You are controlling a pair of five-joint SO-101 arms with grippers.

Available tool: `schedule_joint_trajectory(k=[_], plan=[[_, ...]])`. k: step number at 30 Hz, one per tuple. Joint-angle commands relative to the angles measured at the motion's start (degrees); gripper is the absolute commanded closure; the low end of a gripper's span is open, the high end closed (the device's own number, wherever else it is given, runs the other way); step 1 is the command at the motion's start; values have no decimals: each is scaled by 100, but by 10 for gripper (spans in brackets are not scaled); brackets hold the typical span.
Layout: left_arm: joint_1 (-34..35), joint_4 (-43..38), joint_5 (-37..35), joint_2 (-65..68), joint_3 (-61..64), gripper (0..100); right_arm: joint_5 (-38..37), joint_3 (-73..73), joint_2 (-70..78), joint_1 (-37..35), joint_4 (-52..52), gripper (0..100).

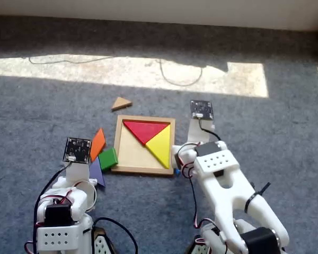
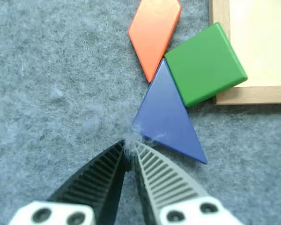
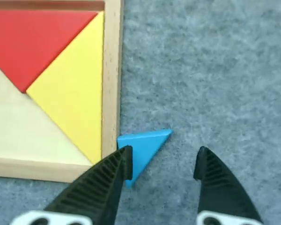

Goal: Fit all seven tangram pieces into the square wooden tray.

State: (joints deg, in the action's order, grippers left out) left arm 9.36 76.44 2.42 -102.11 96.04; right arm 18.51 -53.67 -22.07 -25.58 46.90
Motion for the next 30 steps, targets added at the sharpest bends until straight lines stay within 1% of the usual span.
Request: schedule_joint_trajectory(k=[1, 5, 9, 11, 13, 16, 18, 24, 27, 30], plan=[[40, 26, 26, -233, 110, 993, 413, 725, 330, -154, -48, 780], [40, 26, 26, -233, 110, 993, 712, 1138, 1103, -154, -48, 780], [40, 26, 26, -233, 110, 993, 703, 1244, 1912, -127, -48, 780], [40, 26, 26, -233, 110, 993, 695, 1218, 2026, -57, -40, 780], [40, 26, 26, -233, 110, 993, 615, 1218, 1886, 75, -13, 780], [40, 26, 26, -233, 110, 993, -70, 1200, 1525, 330, 532, 780], [40, 26, 26, -233, 110, 993, -369, 1200, 1262, 505, 822, 780], [40, 26, 26, -233, 110, 993, -484, 1200, 593, 769, 1376, 780], [40, 26, 26, -233, 110, 993, -475, 1200, 233, 690, 1525, 780], [40, 26, 26, -233, 110, 993, -431, 1191, 40, 444, 1525, 780]])
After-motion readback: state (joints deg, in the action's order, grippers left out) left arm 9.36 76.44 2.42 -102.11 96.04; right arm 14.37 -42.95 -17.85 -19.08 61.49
